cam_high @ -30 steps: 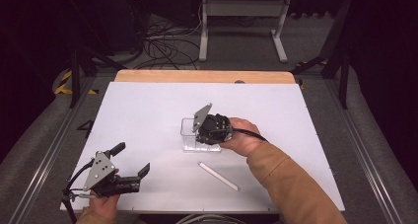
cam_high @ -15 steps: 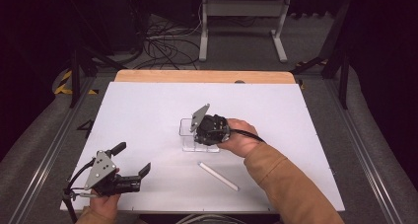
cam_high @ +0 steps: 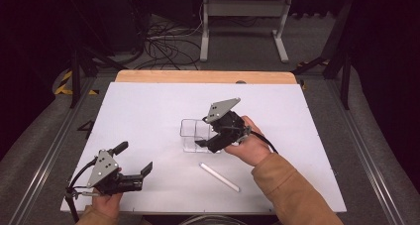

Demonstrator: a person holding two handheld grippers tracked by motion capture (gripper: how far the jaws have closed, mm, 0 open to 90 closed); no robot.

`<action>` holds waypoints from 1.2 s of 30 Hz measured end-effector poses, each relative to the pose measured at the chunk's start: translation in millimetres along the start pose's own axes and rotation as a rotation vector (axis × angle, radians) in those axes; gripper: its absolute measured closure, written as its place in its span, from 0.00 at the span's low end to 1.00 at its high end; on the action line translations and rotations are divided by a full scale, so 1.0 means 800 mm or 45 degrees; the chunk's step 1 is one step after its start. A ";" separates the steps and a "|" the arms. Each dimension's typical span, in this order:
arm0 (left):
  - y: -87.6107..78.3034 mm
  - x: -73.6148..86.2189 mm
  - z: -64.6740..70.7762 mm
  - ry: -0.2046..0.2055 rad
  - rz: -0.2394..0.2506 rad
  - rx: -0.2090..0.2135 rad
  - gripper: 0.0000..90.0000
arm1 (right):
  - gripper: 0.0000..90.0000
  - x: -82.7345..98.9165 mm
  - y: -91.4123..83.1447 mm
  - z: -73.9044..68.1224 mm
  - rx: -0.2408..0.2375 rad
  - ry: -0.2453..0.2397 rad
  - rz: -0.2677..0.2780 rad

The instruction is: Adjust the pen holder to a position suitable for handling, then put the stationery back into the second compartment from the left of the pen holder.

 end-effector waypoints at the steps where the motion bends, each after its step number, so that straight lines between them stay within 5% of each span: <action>1: 0.000 0.000 0.000 0.002 0.000 0.000 0.02 | 0.20 0.001 -0.003 -0.002 0.017 0.006 0.017; 13: -0.002 0.000 0.000 0.001 0.002 -0.004 0.02 | 0.14 0.014 -0.024 -0.021 0.040 0.064 0.149; 23: -0.007 0.001 0.001 -0.002 0.002 -0.017 0.02 | 0.07 0.033 -0.037 -0.038 -0.005 0.223 0.275; 26: -0.008 0.002 0.000 -0.005 -0.002 -0.019 0.02 | 0.06 0.045 -0.038 -0.044 0.004 0.218 0.319; 36: -0.011 0.003 0.000 -0.005 -0.001 -0.029 0.02 | 0.02 0.071 -0.031 -0.049 -0.007 0.223 0.256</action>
Point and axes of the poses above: each handheld gripper's, and its own axes: y roughly forward along the jaws, x roughly out of its underside, z roughly to its right, the point moved 1 cm from there along y, roughly forward along the jaws, and after that the axes turned 11 degrees about y, right-handed, at the moved point
